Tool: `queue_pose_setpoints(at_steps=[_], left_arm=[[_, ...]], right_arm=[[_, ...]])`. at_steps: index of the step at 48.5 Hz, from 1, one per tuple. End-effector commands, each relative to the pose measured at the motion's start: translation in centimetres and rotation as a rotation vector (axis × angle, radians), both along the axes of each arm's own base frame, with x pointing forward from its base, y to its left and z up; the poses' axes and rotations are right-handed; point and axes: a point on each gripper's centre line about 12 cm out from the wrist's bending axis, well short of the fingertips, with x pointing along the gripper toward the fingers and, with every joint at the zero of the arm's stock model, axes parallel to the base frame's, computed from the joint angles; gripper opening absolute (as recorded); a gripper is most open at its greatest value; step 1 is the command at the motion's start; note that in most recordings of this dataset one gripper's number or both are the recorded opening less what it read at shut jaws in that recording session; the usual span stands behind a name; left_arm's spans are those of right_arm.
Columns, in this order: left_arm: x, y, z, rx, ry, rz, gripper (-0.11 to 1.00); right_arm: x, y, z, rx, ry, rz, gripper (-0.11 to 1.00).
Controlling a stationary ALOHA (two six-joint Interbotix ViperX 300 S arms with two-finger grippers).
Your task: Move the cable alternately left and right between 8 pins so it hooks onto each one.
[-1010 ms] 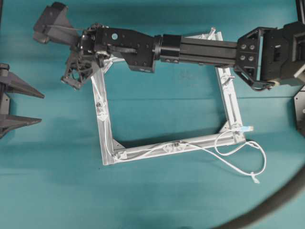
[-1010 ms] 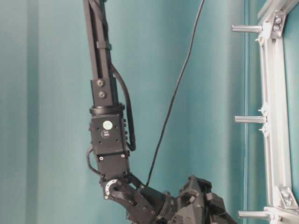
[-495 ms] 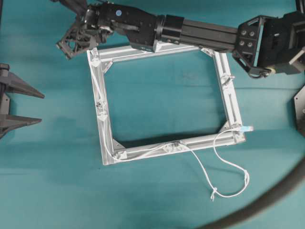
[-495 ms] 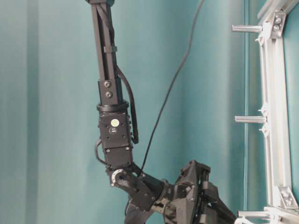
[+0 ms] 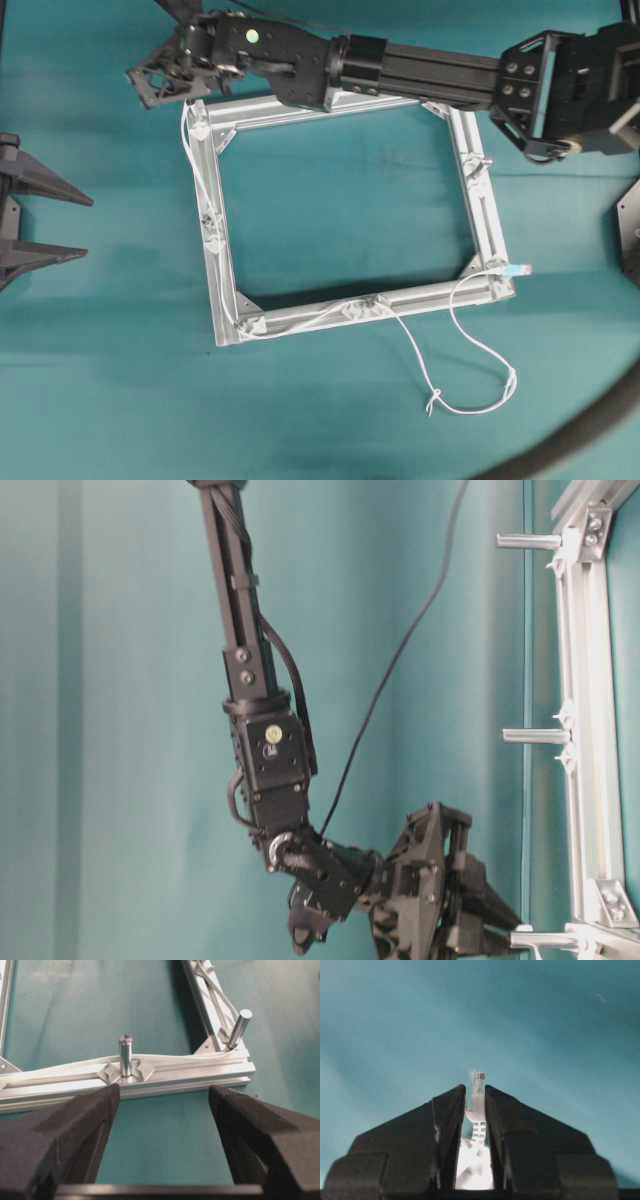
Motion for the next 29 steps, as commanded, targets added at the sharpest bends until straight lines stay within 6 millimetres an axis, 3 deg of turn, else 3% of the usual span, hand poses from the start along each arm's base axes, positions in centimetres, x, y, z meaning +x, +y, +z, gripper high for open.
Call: queue_pose_setpoints(at_steps=[1, 29], left_arm=[[0.2, -0.1, 0.4, -0.006, -0.012, -0.001, 0.75], [0.2, -0.1, 0.7, -0.008, -0.02, -0.001, 0.75]], right_arm=[[-0.9, 0.5, 5.6, -0.024, -0.114, -0.002, 0.16], [-6.9, 4.9, 3.5, 0.105, -0.243, -0.044, 0.16]])
